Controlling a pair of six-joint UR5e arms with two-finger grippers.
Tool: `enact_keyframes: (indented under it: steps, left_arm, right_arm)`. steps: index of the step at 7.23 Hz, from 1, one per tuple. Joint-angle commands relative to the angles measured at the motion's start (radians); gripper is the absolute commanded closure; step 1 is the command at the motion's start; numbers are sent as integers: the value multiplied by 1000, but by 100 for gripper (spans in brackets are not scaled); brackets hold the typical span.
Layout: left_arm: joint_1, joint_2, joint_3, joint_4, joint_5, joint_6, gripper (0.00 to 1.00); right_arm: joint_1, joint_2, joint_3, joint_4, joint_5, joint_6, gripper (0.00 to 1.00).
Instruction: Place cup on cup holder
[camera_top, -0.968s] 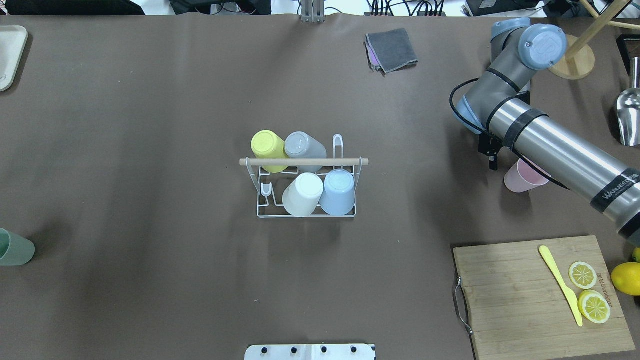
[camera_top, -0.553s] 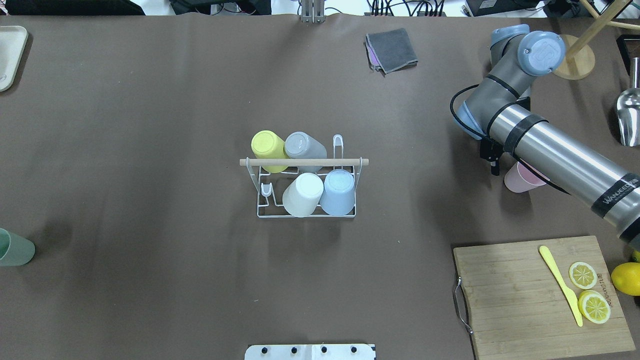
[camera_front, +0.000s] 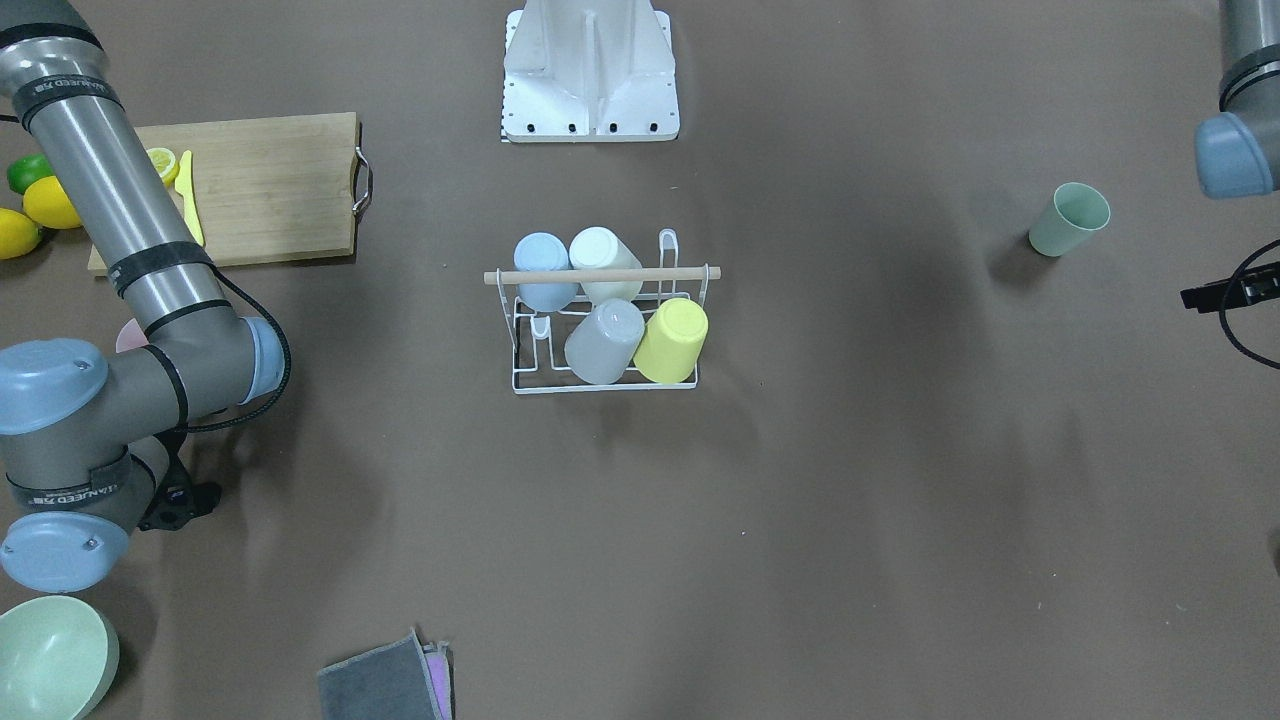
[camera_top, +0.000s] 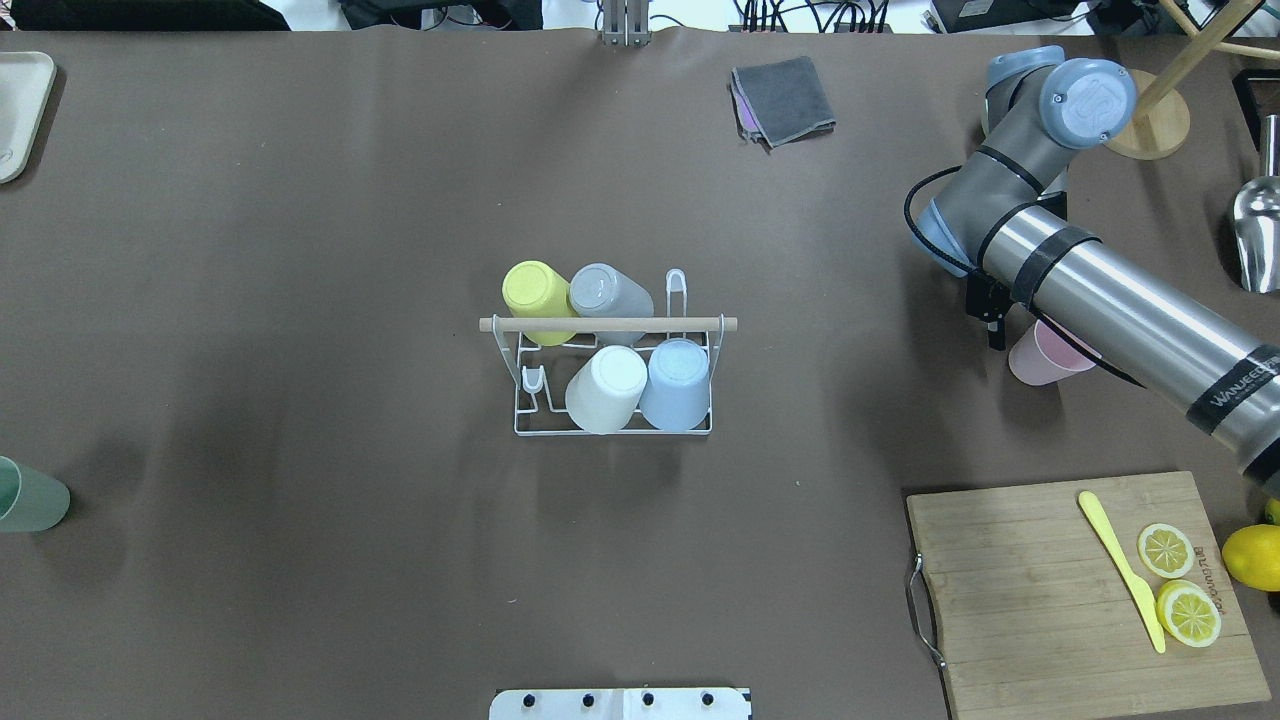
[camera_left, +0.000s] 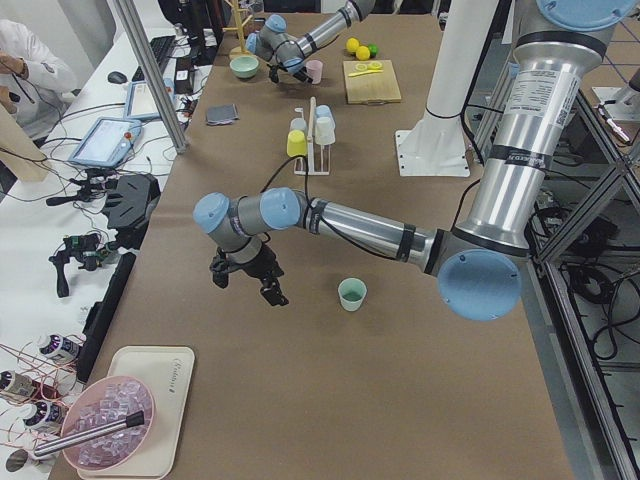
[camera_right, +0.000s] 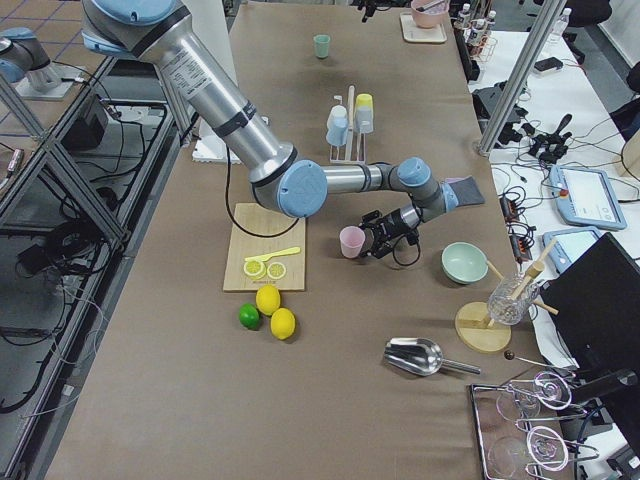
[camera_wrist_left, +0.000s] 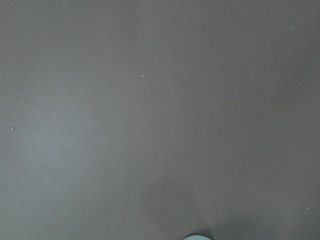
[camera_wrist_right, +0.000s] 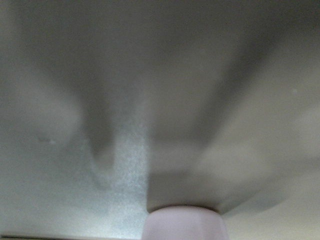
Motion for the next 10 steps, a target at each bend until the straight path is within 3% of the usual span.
enact_keyframes:
  steps: [1,2,7,8,10]
  left_arm:
    - [-2,-105,123,23,7,-7,2]
    - [-2,-168,210,23,7,-7,2]
    - [73,-253,361,29,-5,14,2]
    - [84,-253,361,87,-5,93,2]
    - [90,-261,360,325,-31,318,2]
  right_arm:
    - [9,-10,3,-10,0,-20,0]
    - [13,-12,4,-13,-2,-23,0]
    - [4,-21,18,-21,0,-28,0]
    - [-2,-25,23,-21,0,-28,0]
    - [-4,-28,26,-23,0,-29,0]
